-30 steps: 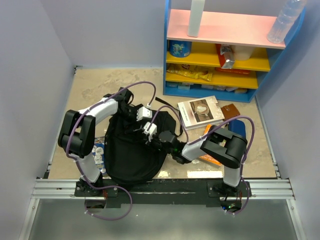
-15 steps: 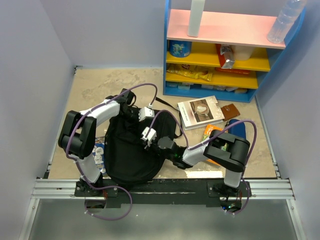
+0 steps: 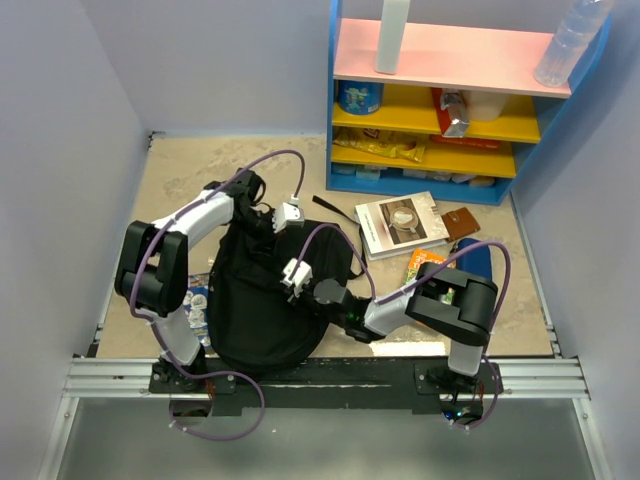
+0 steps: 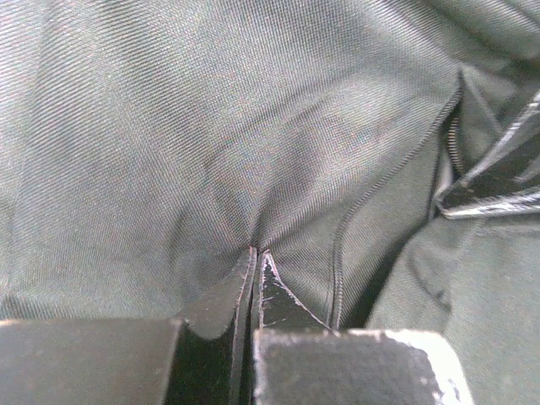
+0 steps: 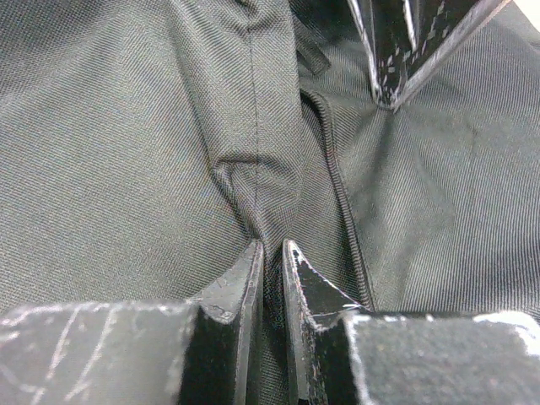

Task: Pack the student bag
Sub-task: Adjust the student bag at the center of the board, then pick up the personal item from the center of the board.

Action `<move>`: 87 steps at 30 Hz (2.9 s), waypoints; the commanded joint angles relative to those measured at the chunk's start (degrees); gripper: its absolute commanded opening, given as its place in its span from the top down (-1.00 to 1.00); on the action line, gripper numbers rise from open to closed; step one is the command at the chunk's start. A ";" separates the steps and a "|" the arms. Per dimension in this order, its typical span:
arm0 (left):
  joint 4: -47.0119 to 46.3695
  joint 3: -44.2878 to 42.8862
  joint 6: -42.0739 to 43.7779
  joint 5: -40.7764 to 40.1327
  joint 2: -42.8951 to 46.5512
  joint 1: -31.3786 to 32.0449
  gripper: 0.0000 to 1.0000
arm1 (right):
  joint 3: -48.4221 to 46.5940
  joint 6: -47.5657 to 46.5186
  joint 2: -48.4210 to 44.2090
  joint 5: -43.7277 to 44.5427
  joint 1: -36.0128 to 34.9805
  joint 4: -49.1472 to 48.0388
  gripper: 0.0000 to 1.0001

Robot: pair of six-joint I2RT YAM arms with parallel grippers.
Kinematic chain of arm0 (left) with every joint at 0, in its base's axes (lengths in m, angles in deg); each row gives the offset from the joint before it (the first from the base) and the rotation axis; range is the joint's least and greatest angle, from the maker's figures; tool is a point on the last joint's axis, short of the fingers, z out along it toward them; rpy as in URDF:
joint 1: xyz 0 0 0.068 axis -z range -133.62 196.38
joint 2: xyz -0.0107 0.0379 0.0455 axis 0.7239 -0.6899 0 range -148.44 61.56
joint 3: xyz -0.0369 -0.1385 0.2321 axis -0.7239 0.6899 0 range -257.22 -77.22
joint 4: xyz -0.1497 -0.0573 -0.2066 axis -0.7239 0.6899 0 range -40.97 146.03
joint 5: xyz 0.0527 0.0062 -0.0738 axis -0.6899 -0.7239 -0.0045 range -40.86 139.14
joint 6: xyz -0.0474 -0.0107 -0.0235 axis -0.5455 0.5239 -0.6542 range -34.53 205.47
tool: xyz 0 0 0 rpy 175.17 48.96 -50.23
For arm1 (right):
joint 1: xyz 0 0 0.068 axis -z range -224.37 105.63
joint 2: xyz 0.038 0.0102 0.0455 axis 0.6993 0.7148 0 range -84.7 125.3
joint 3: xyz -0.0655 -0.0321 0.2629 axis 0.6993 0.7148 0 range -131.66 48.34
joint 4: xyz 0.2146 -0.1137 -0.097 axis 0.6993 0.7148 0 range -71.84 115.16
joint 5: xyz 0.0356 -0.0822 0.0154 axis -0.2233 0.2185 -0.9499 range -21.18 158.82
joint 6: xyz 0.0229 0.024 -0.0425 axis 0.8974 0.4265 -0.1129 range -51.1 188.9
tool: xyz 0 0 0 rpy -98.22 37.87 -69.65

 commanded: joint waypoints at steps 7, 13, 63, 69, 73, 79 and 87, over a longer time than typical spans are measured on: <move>8.14 -5.00 3.63 5.12 1.53 -4.52 1.00 | 0.74 0.28 2.91 2.64 -0.92 2.81 0.93; 3.84 -7.90 -1.37 9.77 3.29 -7.42 1.00 | 1.62 0.98 4.15 3.61 -1.01 1.67 0.94; 7.97 -10.63 -3.76 19.89 6.81 -15.25 1.00 | -21.92 44.49 -17.05 22.41 66.23 63.98 -0.97; 8.67 -10.54 -2.44 20.24 6.54 -15.25 1.00 | -26.32 41.59 -10.45 21.28 70.80 64.86 -0.98; 9.02 -10.54 -2.09 20.59 6.11 -15.25 1.00 | -29.75 39.48 -4.66 21.19 72.56 66.79 -0.98; 9.55 -10.80 -1.65 21.38 5.75 -15.25 1.00 | -33.62 39.39 0.01 20.93 72.65 69.52 -0.98; 10.60 -11.24 -0.51 21.56 5.49 -15.25 1.00 | -37.57 40.26 6.24 18.99 70.46 71.10 -0.98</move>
